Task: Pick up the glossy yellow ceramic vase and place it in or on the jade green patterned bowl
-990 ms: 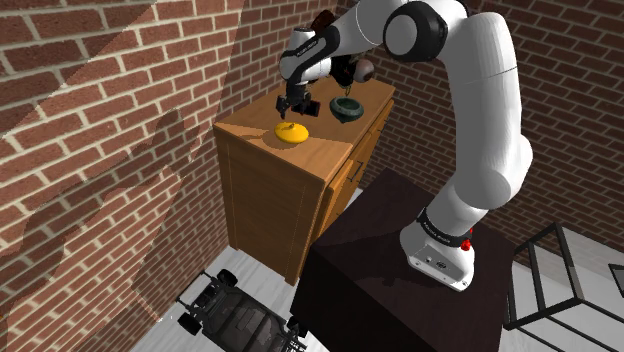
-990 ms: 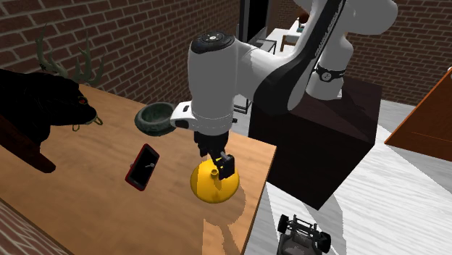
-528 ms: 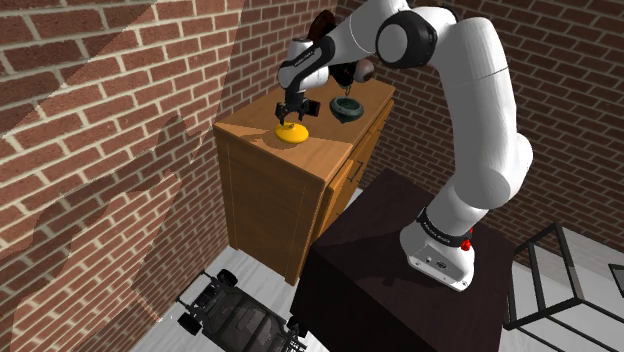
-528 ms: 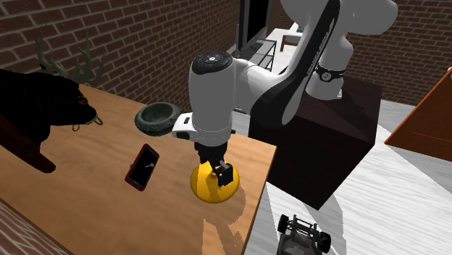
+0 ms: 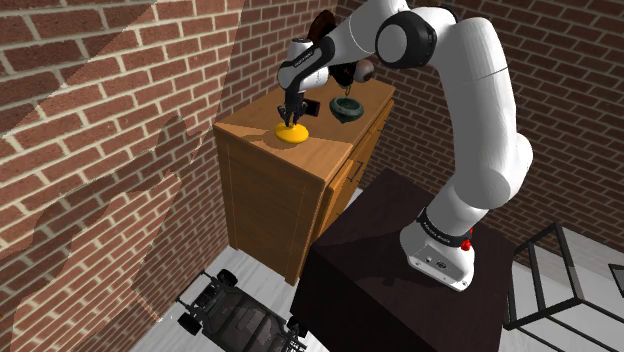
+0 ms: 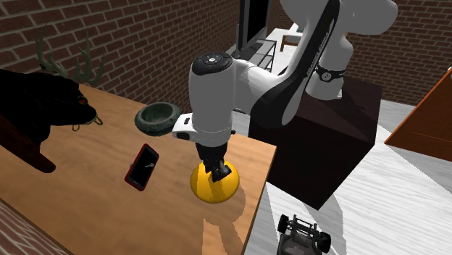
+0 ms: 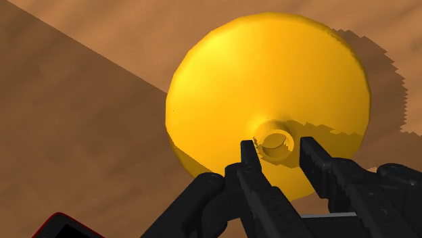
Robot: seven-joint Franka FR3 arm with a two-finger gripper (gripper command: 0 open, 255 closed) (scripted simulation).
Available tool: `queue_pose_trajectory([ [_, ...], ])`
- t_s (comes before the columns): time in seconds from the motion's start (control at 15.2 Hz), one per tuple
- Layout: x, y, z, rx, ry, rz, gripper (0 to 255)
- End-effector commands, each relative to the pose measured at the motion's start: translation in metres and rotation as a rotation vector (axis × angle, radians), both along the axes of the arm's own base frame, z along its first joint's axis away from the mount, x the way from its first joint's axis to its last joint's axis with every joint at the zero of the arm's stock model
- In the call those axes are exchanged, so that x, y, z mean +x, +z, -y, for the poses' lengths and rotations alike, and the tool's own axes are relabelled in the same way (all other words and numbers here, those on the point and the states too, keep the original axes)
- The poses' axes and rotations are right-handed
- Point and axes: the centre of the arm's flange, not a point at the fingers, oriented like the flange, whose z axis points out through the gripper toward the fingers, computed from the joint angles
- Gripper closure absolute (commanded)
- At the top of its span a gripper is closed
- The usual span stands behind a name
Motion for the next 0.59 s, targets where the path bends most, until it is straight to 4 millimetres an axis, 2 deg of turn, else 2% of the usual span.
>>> queue_pose_trajectory([
  [0.0,0.0,-0.0001,0.0,0.0,0.0,0.0,255],
  [0.46,0.0,-0.0001,0.0,0.0,0.0,0.0,255],
  [0.53,0.0,0.0052,0.0,0.0,0.0,0.0,255],
])
